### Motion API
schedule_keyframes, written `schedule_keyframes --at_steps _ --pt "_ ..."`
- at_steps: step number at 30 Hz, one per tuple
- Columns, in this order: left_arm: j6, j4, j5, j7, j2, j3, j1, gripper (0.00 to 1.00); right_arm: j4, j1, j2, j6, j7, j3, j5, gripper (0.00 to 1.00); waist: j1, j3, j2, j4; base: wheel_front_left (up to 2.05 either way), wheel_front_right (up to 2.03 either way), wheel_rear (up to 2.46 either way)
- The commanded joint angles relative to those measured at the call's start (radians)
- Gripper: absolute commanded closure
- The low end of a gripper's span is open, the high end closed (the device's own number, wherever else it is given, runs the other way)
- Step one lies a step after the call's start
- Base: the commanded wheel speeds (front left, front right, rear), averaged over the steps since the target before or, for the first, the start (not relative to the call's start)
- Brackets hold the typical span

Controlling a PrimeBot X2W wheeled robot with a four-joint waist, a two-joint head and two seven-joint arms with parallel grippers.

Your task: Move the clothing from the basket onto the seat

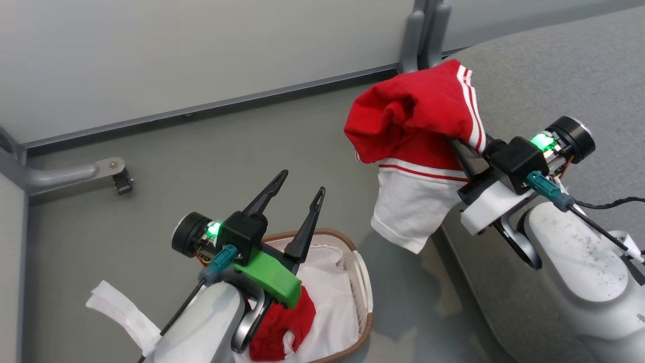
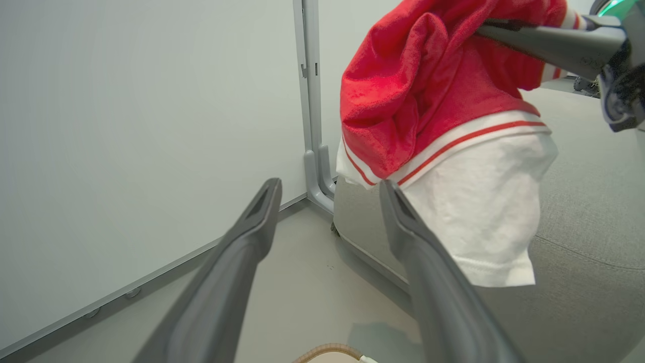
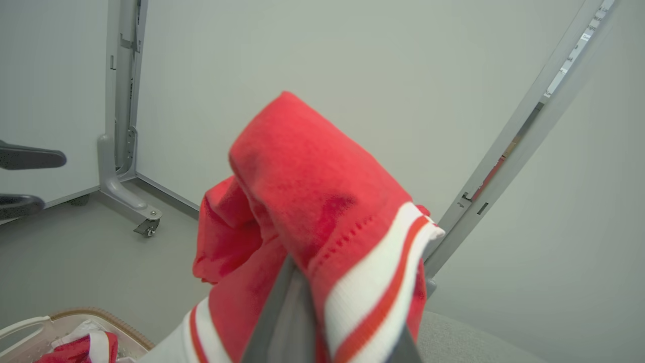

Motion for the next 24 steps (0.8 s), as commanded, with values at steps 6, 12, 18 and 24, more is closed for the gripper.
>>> schedule_keyframes --at_steps 6,12,18,24 --pt "-0.013 -0.004 0.036 0.0 -0.014 0.015 -0.018 0.0 -0.026 0.059 0.005 -0.001 -0.005 -0.082 -0.024 1.0 0.0 0.062 0.0 -0.159 0.0 0.0 0.0" --pt "-0.022 0.007 0.054 -0.001 -0.02 0.016 -0.031 0.0 -0.047 0.096 0.026 -0.001 -0.005 -0.14 -0.043 1.0 0.0 0.09 0.0 -0.243 0.0 0.0 0.0" --pt "-0.029 0.021 0.075 -0.001 -0.026 0.008 -0.039 0.0 -0.055 0.126 0.044 -0.001 -0.005 -0.173 -0.054 1.0 0.0 0.113 0.0 -0.292 0.0 0.0 0.0" --pt "-0.034 0.029 0.09 -0.001 -0.028 0.001 -0.046 0.0 -0.052 0.14 0.057 -0.001 -0.005 -0.191 -0.065 1.0 0.0 0.14 0.0 -0.307 0.0 0.0 0.0"
